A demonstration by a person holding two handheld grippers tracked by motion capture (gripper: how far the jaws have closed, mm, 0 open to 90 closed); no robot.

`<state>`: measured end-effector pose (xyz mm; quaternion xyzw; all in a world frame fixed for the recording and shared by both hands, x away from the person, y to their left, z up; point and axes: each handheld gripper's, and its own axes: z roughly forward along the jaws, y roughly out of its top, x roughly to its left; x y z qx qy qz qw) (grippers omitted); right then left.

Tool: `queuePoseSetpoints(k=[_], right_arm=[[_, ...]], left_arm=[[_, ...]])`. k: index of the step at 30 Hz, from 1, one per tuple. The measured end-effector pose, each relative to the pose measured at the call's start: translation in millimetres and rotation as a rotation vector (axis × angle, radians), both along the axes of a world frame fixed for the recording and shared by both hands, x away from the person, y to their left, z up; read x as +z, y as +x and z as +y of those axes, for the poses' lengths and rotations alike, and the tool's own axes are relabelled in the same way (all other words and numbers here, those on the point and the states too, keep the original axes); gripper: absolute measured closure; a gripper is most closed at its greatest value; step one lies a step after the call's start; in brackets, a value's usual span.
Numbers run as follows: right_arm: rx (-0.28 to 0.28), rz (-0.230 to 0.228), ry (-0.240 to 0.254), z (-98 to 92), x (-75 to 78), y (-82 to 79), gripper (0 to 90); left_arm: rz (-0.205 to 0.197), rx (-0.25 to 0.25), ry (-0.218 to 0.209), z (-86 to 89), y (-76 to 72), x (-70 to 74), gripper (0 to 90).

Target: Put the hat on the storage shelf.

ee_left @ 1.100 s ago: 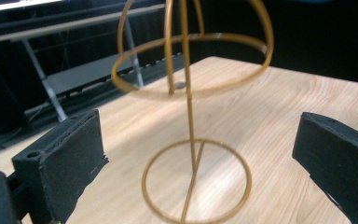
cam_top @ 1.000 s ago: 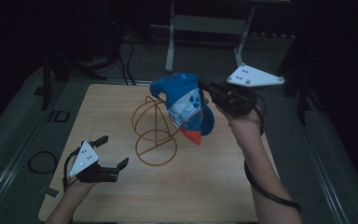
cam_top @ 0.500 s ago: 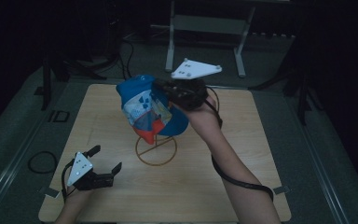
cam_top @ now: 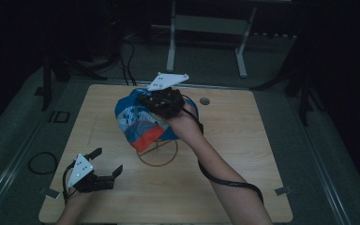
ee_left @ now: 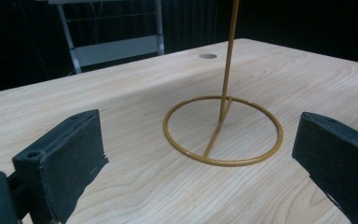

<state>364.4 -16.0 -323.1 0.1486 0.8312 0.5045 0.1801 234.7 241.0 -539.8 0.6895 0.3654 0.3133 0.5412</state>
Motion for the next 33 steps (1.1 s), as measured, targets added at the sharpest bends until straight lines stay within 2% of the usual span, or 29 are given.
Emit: queuePoseSetpoints(k=[4,6,10,13,18,24,28,30,33], right_arm=[[0.0,0.018,-0.014,2.1,-9.3,4.5,90.0],[0.003,0.032,-0.006,3.1,-11.9,5.8,90.0],[-0.014,0.002,-0.046,6.5,-15.5,5.1,90.0],[-0.021,0.014,-0.066,7.3,-19.9,8.7,90.0],[-0.027,0.018,-0.03,-2.8,-21.3,7.6,89.8],[-0.065,0.03,0.044,-24.3,-19.3,10.2,85.1],[-0.07,0.05,0.084,-38.2,-19.8,10.3,74.5],[-0.066,0.067,0.097,-44.0,-21.6,9.3,72.9],[-0.063,0.065,0.106,-52.2,-25.5,6.0,69.9]], left_arm=[[-0.002,0.005,-0.003,1.0,0.2,0.0,2.4],[-0.002,0.005,-0.007,1.4,-0.1,0.8,2.4],[0.0,0.004,-0.006,0.7,-0.3,0.0,2.4],[0.006,-0.009,-0.007,-0.6,-0.2,-1.3,2.4],[0.003,-0.02,-0.013,-1.8,-1.2,-1.2,2.4],[0.003,-0.014,-0.026,0.0,-0.6,-1.2,2.4],[0.009,-0.013,-0.037,0.7,0.2,-2.5,2.4],[0.011,-0.011,-0.035,0.5,0.6,-3.2,2.4],[0.012,-0.013,-0.035,0.9,0.4,-3.4,2.4]])
